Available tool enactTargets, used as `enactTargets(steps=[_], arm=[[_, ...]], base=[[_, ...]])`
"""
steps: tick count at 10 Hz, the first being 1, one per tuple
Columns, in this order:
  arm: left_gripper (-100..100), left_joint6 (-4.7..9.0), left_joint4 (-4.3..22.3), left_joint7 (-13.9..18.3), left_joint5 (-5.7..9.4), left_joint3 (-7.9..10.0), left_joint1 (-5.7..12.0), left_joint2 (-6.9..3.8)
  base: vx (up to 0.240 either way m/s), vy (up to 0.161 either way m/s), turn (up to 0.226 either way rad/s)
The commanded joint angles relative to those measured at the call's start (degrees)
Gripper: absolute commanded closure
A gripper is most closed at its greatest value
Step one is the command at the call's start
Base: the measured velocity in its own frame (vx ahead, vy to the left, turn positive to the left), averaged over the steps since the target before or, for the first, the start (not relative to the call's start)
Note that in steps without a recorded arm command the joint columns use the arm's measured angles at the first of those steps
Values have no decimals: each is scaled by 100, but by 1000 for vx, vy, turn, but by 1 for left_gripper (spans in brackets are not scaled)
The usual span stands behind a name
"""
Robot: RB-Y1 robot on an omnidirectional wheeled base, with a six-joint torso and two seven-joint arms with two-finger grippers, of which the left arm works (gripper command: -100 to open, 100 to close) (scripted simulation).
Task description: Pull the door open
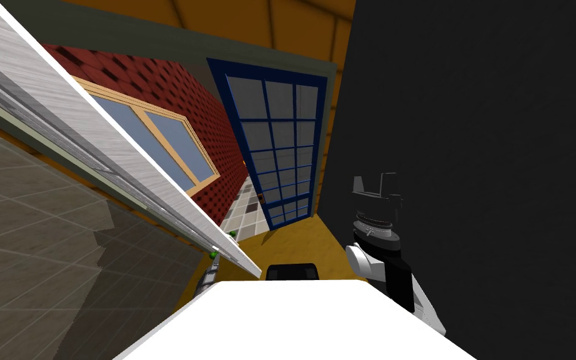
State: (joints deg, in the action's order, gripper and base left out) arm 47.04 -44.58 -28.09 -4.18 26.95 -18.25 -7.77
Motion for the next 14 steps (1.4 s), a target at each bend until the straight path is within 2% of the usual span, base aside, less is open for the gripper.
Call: enactTargets(steps=[1,14], arm=[[100,-124,-100,253,92,60,-81,-58],[100,-83,-183,1472,260,-194,-180,-147]], base=[[4,-5,-6],[0,-1,-1]])
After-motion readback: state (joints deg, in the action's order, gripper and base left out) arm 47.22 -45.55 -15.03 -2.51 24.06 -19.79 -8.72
